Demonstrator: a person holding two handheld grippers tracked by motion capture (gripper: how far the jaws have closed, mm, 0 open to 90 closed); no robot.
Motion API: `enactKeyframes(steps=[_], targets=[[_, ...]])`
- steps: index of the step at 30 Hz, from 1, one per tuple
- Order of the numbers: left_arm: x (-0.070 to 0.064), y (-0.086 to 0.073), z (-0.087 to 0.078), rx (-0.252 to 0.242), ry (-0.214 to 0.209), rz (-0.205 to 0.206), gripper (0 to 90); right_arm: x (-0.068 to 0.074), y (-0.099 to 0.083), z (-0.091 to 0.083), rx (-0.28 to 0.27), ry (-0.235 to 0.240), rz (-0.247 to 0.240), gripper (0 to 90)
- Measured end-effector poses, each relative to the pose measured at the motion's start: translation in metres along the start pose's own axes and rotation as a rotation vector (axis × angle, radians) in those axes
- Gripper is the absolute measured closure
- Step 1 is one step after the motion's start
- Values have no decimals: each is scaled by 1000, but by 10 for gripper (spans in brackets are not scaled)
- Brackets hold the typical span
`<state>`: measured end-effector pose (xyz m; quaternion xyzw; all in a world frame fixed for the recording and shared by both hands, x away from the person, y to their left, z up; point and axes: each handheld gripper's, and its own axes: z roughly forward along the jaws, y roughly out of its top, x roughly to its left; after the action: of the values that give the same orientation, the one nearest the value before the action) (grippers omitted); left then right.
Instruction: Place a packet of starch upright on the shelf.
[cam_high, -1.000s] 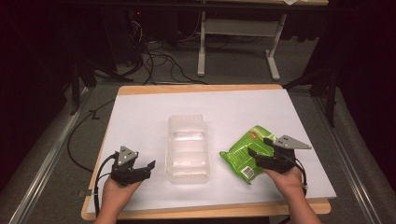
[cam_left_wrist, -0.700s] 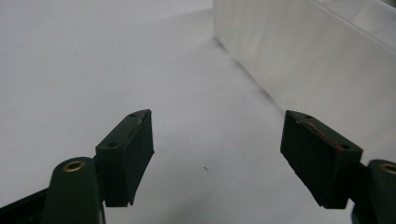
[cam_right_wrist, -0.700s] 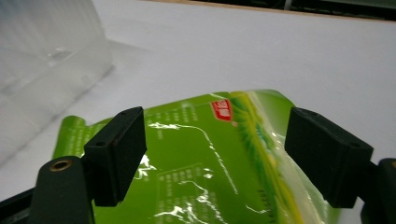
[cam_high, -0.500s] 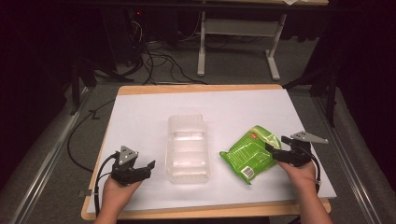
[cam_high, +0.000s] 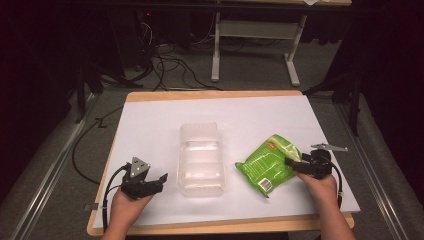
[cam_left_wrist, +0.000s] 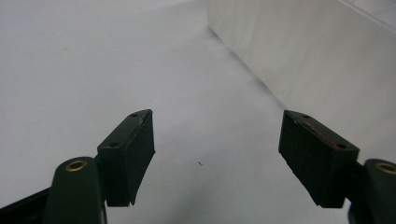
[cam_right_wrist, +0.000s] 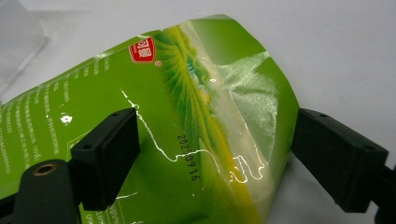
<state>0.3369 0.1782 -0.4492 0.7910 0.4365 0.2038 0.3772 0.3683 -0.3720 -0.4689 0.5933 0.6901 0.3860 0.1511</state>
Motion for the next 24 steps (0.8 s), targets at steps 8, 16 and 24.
enactKeyframes(steps=[8,16,24], targets=[[1,-1,-1,2,6,3,274,-9,-3,3,17,29,61,168],[-1,-1,0,12,13,6,282,-11,-6,0,5,80,75,432],[-2,-2,0,14,16,3,282,-10,-7,-7,-13,88,36,742]])
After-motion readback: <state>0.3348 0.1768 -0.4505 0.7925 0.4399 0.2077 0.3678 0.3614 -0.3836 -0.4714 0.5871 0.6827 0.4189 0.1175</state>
